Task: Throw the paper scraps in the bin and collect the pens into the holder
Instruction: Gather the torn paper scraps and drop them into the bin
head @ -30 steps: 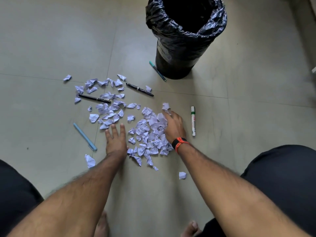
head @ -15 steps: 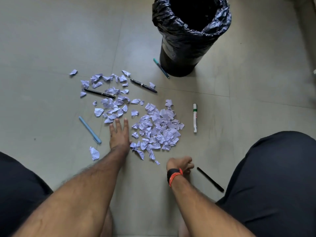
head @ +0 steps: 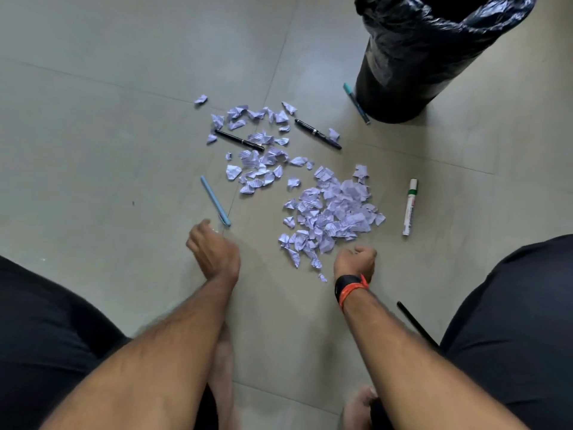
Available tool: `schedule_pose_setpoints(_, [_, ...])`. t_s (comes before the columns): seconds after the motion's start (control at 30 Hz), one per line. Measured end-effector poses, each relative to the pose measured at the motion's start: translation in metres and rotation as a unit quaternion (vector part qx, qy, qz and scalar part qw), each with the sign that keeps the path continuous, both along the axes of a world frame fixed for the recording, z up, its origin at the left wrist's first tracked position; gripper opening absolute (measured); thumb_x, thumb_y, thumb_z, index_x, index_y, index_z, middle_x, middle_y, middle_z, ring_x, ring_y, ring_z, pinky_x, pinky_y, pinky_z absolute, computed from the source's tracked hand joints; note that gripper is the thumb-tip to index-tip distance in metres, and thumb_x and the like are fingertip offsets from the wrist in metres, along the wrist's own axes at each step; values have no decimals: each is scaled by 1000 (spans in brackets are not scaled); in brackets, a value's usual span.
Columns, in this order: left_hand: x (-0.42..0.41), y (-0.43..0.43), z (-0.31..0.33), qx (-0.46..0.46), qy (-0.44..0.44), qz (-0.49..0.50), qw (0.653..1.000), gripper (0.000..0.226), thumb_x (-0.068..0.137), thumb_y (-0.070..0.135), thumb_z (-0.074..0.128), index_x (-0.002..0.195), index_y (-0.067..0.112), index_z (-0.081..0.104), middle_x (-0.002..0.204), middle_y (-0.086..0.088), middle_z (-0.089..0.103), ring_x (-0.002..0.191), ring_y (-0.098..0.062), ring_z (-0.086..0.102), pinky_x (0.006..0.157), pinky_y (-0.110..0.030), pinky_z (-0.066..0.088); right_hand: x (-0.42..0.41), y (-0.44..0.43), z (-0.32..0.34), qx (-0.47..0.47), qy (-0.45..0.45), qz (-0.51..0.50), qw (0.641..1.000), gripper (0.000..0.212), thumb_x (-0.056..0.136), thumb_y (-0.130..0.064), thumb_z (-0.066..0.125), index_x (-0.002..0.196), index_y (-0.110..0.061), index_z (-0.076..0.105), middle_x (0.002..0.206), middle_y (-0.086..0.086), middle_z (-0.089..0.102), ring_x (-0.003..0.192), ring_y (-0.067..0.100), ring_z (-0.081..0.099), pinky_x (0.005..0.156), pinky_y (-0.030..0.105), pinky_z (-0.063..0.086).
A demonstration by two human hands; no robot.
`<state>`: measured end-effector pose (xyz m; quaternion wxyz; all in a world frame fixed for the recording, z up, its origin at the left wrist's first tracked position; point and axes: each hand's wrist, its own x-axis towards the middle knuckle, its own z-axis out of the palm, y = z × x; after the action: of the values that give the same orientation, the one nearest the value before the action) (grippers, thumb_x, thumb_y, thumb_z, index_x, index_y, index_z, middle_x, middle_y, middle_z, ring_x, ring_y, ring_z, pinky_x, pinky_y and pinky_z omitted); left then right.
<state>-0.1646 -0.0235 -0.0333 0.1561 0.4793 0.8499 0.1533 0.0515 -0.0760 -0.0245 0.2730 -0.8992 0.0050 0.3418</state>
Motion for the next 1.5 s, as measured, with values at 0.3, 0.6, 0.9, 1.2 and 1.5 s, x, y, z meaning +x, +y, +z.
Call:
schedule_pose_setpoints(0.3, [19,-10,-3,-126,-67,55,988,36,93,5,46,128,-1,44,132,-26,42,121,-42,42,106,-40,28,-8,1,2,7,49,46,998,17,79,-17,49,79,-21,66,92,5,73,86,33,68,83,37,57])
schedule_pose_setpoints(0.6, [74,2,9,-139,-163,-281,935,46,83,9,58,128,17,51,123,-7,55,114,-31,51,98,-33,37,4,19,-17,105,54,76,990,15,68,-28,47,67,-30,62,80,1,72,77,30,70,73,48,60])
schedule_pose_setpoints(0.9, [39,5,6,-142,-139,-194,961,38,83,-1,61,117,15,59,109,-4,65,102,-22,61,90,-32,48,-24,3,24,36,15,343,938,14,81,-23,56,74,-15,65,77,3,69,79,28,64,70,29,50])
schedule_pose_setpoints(1.2, [31,-5,1,-233,-96,-270,929,13,78,23,72,90,22,67,97,0,71,97,-23,64,81,-28,48,-59,10,18,-44,-84,635,767,28,89,-16,45,108,-10,64,114,17,63,106,37,61,83,41,52])
schedule_pose_setpoints(1.5, [39,52,16,-98,-128,-158,974,71,72,25,84,129,11,45,130,-11,46,120,-30,50,100,-38,41,-38,11,26,14,-190,382,904,43,81,-14,60,122,-15,47,125,10,44,116,33,44,85,42,48])
